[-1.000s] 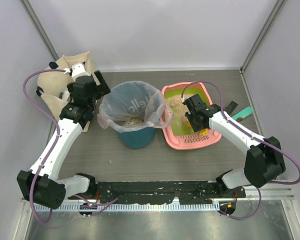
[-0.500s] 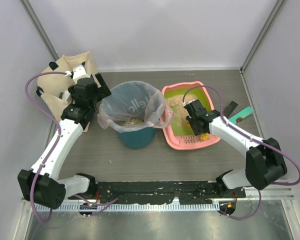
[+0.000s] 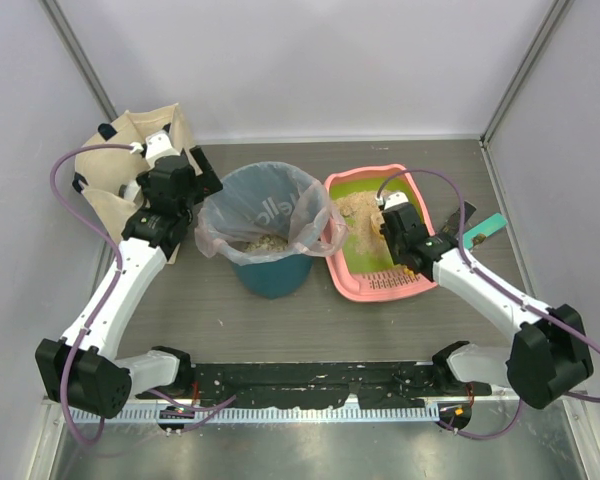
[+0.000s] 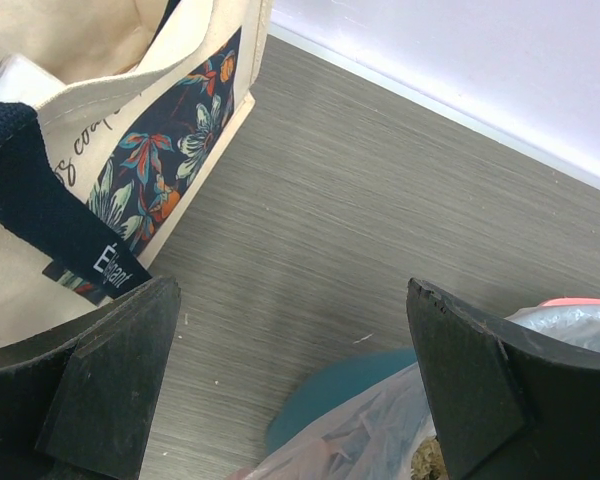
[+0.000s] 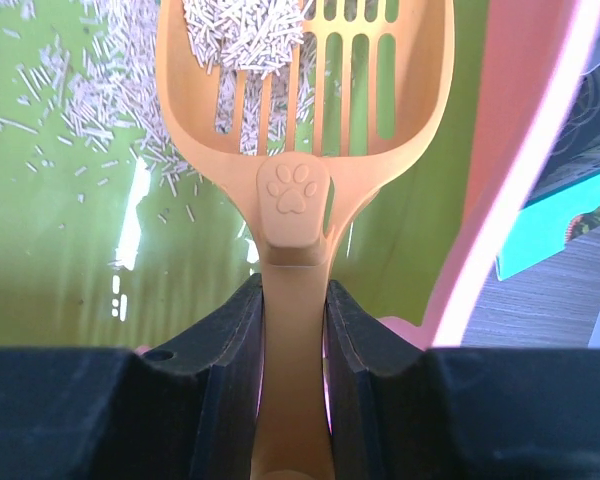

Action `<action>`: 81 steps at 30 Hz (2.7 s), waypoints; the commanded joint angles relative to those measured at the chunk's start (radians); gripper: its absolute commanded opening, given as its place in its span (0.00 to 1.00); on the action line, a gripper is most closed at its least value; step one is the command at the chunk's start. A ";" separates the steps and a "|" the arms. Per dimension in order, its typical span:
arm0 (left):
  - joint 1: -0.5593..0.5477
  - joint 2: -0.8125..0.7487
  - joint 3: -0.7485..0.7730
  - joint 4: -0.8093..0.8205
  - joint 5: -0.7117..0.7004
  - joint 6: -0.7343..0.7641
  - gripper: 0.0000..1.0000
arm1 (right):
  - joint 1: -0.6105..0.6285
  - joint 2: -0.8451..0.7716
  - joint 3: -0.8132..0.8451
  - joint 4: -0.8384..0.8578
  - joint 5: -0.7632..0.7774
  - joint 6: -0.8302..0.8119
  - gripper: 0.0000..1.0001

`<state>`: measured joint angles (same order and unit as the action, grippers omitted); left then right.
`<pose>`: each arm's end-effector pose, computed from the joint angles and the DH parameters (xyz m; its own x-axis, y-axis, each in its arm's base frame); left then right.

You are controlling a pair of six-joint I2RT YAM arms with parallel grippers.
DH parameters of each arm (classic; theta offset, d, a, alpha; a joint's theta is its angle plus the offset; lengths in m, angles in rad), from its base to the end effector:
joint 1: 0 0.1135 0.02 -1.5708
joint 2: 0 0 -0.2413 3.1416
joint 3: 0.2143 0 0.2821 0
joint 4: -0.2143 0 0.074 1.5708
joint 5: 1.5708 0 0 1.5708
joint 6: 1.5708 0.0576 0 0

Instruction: Clean the litter box

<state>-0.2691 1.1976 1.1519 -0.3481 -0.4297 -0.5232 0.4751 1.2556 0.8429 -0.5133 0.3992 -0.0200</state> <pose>0.3214 -0.0638 0.3370 -0.2559 -0.4006 -0.8798 -0.2967 0.8987 -0.3229 0.2754 0.1165 0.1858 -0.7063 -0.3840 -0.5947 -0.2279 0.9187 -0.3226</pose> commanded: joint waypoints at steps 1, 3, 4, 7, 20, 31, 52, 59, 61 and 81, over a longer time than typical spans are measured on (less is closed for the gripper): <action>0.002 -0.007 -0.006 0.040 -0.014 -0.034 1.00 | 0.005 -0.103 0.010 0.082 0.046 0.043 0.01; 0.002 -0.009 -0.011 0.041 -0.015 -0.037 1.00 | 0.005 -0.136 0.007 0.072 0.035 0.072 0.01; 0.002 -0.009 -0.012 0.041 -0.018 -0.037 1.00 | 0.005 -0.146 0.007 0.064 0.030 0.086 0.01; 0.001 -0.007 -0.015 0.043 -0.020 -0.032 1.00 | 0.007 -0.197 0.001 0.044 0.016 0.129 0.01; 0.002 -0.047 -0.034 -0.011 0.017 0.018 1.00 | 0.007 -0.297 -0.016 0.038 -0.005 0.229 0.01; 0.002 -0.161 -0.126 -0.100 0.057 0.032 1.00 | 0.007 -0.291 0.017 0.000 -0.082 0.285 0.01; 0.002 -0.135 0.031 -0.155 0.278 0.046 1.00 | 0.010 -0.216 0.078 -0.117 -0.040 0.325 0.01; 0.018 -0.200 0.019 -0.115 0.056 0.126 1.00 | 0.053 -0.228 0.065 -0.136 -0.076 0.330 0.01; 0.021 -0.214 0.012 -0.069 0.046 0.140 1.00 | 0.051 -0.257 0.052 -0.122 -0.037 0.359 0.01; 0.073 -0.108 0.050 0.059 0.318 0.172 1.00 | 0.267 -0.119 0.111 -0.151 0.164 0.434 0.01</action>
<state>-0.2008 1.1122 1.2091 -0.3889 -0.1619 -0.3656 0.7464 1.1679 0.9318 -0.7326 0.5308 0.3996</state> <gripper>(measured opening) 0.996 0.328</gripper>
